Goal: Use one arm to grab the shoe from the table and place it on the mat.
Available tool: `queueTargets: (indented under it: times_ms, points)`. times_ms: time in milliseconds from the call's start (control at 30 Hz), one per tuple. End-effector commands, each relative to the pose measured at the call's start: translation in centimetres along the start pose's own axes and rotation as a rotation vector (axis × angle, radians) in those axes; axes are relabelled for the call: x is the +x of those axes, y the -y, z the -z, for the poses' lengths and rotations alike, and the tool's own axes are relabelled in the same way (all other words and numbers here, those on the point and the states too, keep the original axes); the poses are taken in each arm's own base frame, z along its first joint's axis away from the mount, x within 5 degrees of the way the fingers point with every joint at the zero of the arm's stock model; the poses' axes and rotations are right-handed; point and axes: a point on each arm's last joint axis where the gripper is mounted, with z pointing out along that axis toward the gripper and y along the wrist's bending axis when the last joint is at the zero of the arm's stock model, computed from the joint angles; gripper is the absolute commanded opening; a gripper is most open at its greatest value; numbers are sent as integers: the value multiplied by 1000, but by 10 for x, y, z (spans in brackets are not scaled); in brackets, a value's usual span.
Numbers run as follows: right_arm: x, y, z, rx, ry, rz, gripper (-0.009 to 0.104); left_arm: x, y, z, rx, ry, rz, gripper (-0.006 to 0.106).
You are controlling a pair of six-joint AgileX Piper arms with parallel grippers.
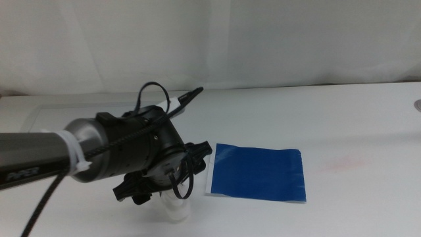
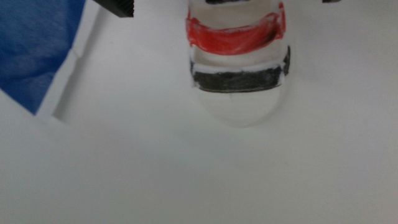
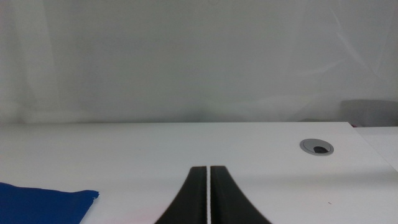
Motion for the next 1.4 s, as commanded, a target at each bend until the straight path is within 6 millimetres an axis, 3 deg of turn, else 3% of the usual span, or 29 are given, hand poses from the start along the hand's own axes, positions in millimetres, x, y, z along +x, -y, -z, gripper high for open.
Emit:
queueTargets:
  times_ms: [0, 467, 633, 967, 1033, 1133, 1167, 1367]
  points:
    - [13, 0, -1, 4, -38, 9, -2, 1, 0, -8, -20, -13, 10, 73]
    - [13, 0, -1, 4, -38, 9, -2, 8, 2, -27, -36, -49, 17, 73]
    - [13, 0, -1, 4, -38, 9, -2, 8, 2, -27, -37, -41, 6, 62]
    - [13, 0, -1, 4, -38, 9, -2, 15, 2, -36, -65, -88, 35, 60]
    - [13, 0, -1, 4, -38, 9, -2, 15, 1, -37, -69, -90, 36, 52]
    - [13, 0, -1, 4, -38, 9, -2, 15, 0, -37, -80, -91, 35, 26]
    - [13, 0, -1, 4, -38, 9, -2, 15, 0, -37, -84, -92, 14, -1]
    - [13, 0, -1, 4, -38, 9, -2, 9, 2, -21, -25, -73, 21, -3]
